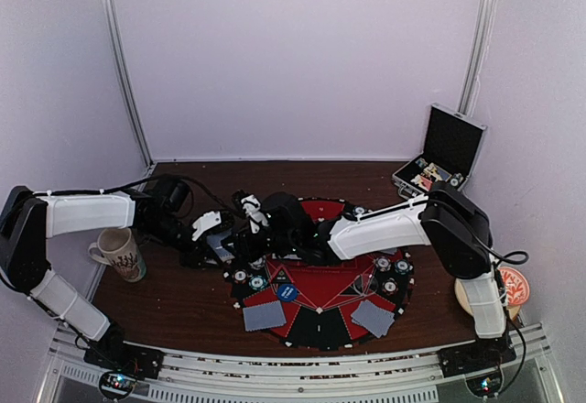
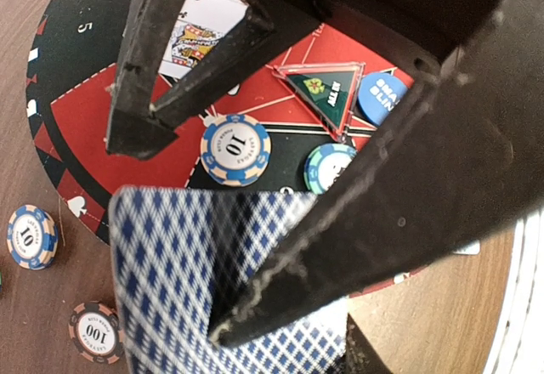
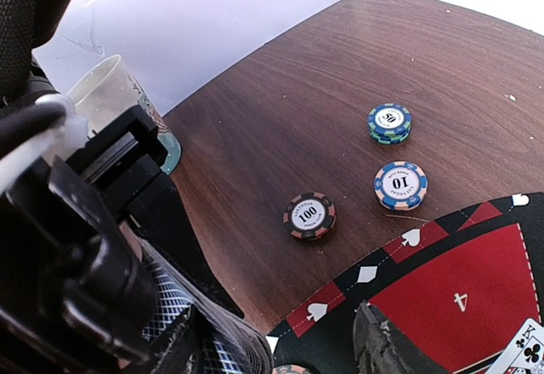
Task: Distribute texas hold em gaming equipment
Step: Pick up the poker card from the face-down deck piles.
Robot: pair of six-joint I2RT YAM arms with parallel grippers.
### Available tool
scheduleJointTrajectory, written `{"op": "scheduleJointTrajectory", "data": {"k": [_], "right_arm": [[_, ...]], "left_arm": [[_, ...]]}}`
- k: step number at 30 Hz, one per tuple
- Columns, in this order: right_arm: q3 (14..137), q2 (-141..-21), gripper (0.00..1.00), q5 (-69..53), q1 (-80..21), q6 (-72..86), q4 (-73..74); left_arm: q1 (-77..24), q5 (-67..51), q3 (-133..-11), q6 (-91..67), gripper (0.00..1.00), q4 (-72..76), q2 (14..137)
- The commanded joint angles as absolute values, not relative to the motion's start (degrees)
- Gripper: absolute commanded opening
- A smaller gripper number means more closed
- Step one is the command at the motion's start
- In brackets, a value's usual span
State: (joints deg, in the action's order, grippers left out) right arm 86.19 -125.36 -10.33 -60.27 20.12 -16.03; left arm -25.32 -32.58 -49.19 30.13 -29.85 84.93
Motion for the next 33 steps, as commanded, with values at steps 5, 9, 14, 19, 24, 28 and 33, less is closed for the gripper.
{"op": "scheduleJointTrajectory", "data": {"k": [5, 9, 14, 19, 24, 28, 33], "right_arm": [[86.1, -124.0, 0.58, -6.3, -58.3, 18.8, -11.0], [84.6, -122.8, 0.52, -10.3, -58.2, 18.8, -13.5], [83.7, -121.5, 0.42, -11.1, -58.2, 18.6, -13.7], [82.2, -120.1, 0.29, -12.1, -58.2, 18.3, -14.4], [80.4, -118.2, 0.23, -13.1, -58.3, 18.0, -15.0], [78.4, -116.7, 0.07, -15.2, -58.2, 18.3, -16.6], [78.8, -117.2, 0.18, -19.9, -58.2, 19.3, -18.5]], "left_arm": [[-25.7, -35.5, -49.9, 30.7, 0.35, -29.6, 84.0], [-25.7, -35.5, -50.0, 30.7, 0.35, -29.5, 84.2], [-25.7, -35.4, -50.0, 30.7, 0.35, -29.5, 84.2], [-25.7, -35.3, -50.0, 30.7, 0.35, -29.5, 84.3], [-25.6, -35.3, -50.0, 30.6, 0.35, -29.6, 84.4], [-25.7, -35.2, -50.0, 30.7, 0.35, -29.6, 84.4], [-25.6, -35.2, -50.0, 30.6, 0.35, -29.5, 84.5]]}}
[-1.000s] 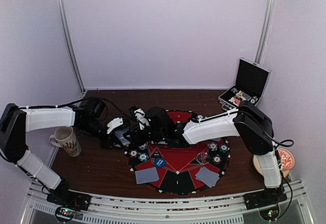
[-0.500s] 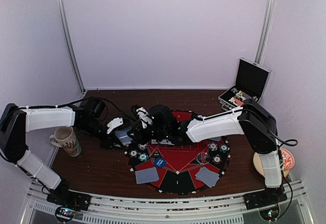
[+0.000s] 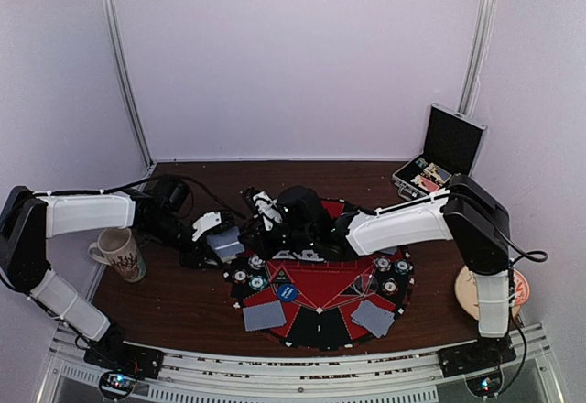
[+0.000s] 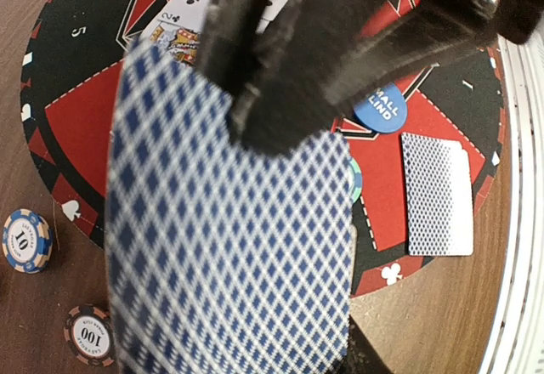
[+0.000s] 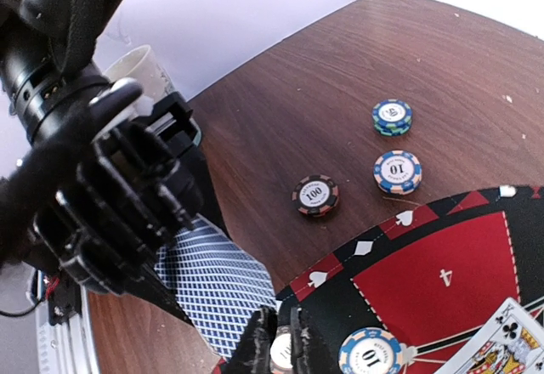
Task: Distribute texas hold em gaming equipment
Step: Pick up the poker card from the face-down deck piles.
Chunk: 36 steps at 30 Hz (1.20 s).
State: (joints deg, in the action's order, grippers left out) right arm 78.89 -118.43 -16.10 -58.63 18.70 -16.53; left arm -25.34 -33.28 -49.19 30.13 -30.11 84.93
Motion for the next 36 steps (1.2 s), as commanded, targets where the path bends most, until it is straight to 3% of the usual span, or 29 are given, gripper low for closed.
{"op": "scheduleJointTrajectory", "data": {"k": [1, 6, 14, 28, 36], "right_arm": [[79.2, -117.6, 0.26, -20.2, -58.2, 19.5, -18.2], [80.6, -118.6, 0.41, -18.8, -58.3, 19.1, -16.8], [83.8, -121.0, 0.42, -19.7, -58.3, 18.9, -16.2], [80.0, -117.7, 0.00, -19.9, -58.3, 18.6, -17.8], [76.7, -115.0, 0.00, -20.9, -58.2, 19.4, -19.7]], "left_arm": [[-25.6, -35.2, -50.0, 30.6, 0.35, -29.5, 84.5], [-25.6, -35.2, -50.0, 30.6, 0.35, -29.5, 84.5], [-25.6, -35.3, -50.0, 30.7, 0.35, -29.6, 84.3], [-25.6, -35.3, -50.0, 30.7, 0.35, -29.6, 84.5], [-25.6, -35.2, -50.0, 30.7, 0.35, -29.5, 84.6]]}}
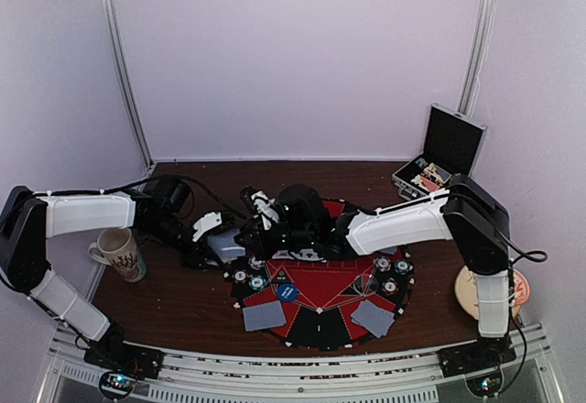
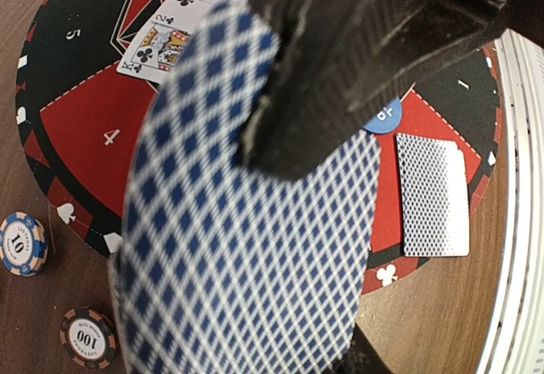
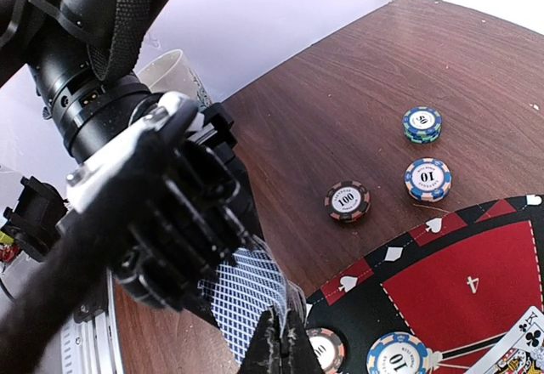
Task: Distribute texas hold em gaming equipment
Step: Pick up the poker card from the face-down deck piles, then place the poker card in the community card area.
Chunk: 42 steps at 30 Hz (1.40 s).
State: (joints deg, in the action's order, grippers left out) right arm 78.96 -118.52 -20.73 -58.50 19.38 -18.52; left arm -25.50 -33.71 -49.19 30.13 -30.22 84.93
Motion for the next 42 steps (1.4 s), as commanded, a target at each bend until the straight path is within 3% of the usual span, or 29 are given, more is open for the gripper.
{"op": "scheduleJointTrajectory", "data": {"k": [1, 16, 25, 31, 42], "right_arm": [[76.1, -114.3, 0.00, -20.6, -58.2, 19.6, -20.0], [53.3, -99.7, 0.00, -7.6, -57.2, 30.4, -35.9], [42.1, -95.1, 0.00, 14.8, -57.1, 40.0, -39.8], [41.9, -97.6, 0.00, 28.3, -57.0, 45.5, -35.4], [45.5, -103.5, 0.00, 34.6, -55.5, 55.1, -29.5]], "left_arm": [[-25.6, -35.2, -50.0, 30.7, 0.35, -29.6, 84.6], [-25.6, -35.2, -50.1, 30.6, 0.35, -29.6, 84.6], [-25.7, -35.2, -50.1, 30.5, 0.35, -29.6, 84.5], [-25.7, -35.2, -50.0, 30.5, 0.35, -29.5, 84.5], [-25.7, -35.3, -50.0, 30.6, 0.35, -29.5, 84.3]]}}
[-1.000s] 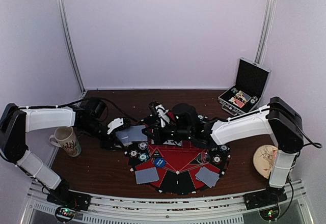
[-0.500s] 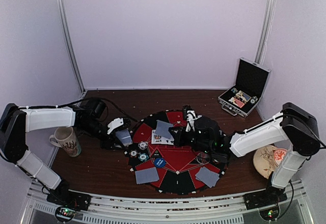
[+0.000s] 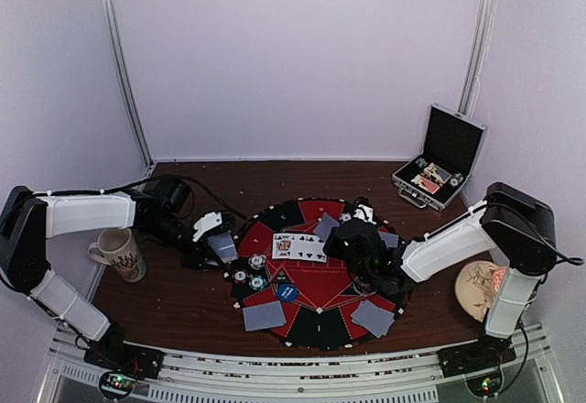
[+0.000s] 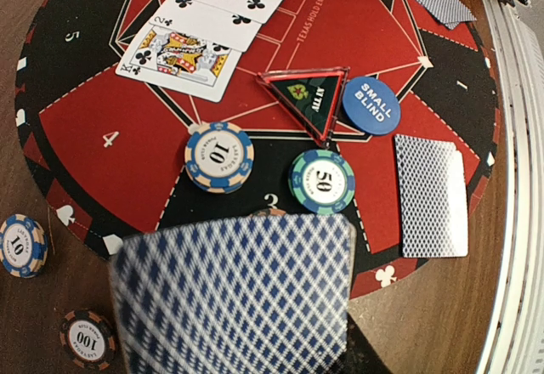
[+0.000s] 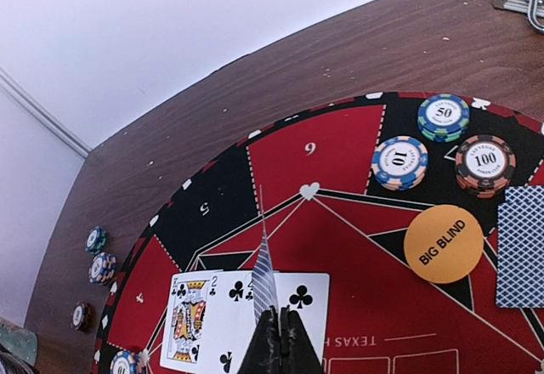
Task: Distribute texas hold em gaming equipment
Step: Place the poker card in the community card area.
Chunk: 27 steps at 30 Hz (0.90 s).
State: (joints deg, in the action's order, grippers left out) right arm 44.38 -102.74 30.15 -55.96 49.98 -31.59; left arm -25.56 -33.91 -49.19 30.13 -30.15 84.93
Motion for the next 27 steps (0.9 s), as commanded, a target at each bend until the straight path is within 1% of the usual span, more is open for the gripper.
{"op": "scheduleJointTrajectory", "data": {"k": [1, 16, 24, 27], "right_arm": [[45.2, -103.6, 0.00, 35.0, -55.5, 56.2, -29.5], [45.8, -107.1, 0.00, 35.2, -55.5, 59.0, -29.3], [45.2, -106.8, 0.13, 34.3, -55.5, 58.9, -29.3], [44.5, -106.6, 0.14, 33.6, -55.5, 59.0, -30.0]], "left_arm": [[-25.7, -35.3, -50.0, 30.6, 0.35, -29.6, 84.3], [-25.6, -35.1, -50.0, 30.6, 0.35, -29.6, 84.4], [-25.6, -35.1, -50.0, 30.6, 0.35, -29.5, 84.4], [-25.7, -35.0, -50.0, 30.6, 0.35, -29.5, 84.4]]}}
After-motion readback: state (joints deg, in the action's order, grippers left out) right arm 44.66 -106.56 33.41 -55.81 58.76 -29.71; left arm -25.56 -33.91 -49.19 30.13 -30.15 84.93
